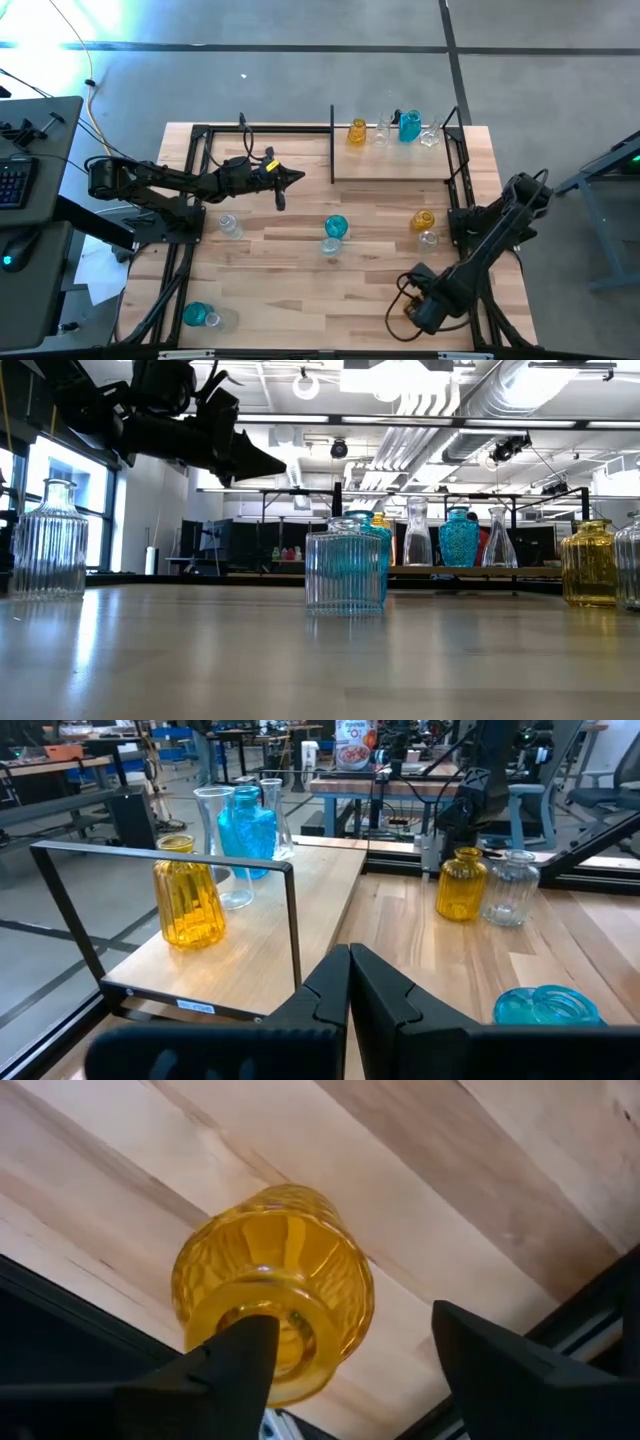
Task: Sort vases onto shelf
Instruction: Put the bottom yellow vase on the shelf aligned with the other yellow vase
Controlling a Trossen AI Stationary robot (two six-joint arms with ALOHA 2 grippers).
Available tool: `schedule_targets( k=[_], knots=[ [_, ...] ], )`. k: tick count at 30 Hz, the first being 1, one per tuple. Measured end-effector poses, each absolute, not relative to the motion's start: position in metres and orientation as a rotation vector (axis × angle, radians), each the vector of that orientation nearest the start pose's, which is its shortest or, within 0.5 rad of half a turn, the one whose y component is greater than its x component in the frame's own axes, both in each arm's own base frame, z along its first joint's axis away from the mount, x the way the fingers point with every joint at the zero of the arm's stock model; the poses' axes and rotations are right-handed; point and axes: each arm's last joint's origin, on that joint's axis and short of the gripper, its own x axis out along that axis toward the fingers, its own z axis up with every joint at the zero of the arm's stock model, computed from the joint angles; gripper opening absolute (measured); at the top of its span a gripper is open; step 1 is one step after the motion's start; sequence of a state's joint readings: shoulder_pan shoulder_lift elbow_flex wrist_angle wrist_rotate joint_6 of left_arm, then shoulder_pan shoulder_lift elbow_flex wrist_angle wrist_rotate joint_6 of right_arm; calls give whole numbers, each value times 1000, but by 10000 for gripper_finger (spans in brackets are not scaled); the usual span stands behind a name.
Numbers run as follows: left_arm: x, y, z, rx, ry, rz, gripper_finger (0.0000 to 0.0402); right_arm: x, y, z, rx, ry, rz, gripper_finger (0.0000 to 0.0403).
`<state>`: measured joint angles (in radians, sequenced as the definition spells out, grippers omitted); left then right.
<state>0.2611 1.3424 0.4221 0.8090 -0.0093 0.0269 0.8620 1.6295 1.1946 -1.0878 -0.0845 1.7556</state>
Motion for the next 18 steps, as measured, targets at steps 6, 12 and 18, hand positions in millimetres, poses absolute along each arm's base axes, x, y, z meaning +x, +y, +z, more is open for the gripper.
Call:
schedule_targets(
  k=[6,12,18],
  knots=[
    [244,65,191,13,114,269,0,198,212,219,723,1536,-600,164],
    [244,65,191,14,114,269,0,213,196,220,699,1569,-542,47],
    [244,65,191,24,115,269,0,236,168,232,665,1558,-419,30]
  ],
)
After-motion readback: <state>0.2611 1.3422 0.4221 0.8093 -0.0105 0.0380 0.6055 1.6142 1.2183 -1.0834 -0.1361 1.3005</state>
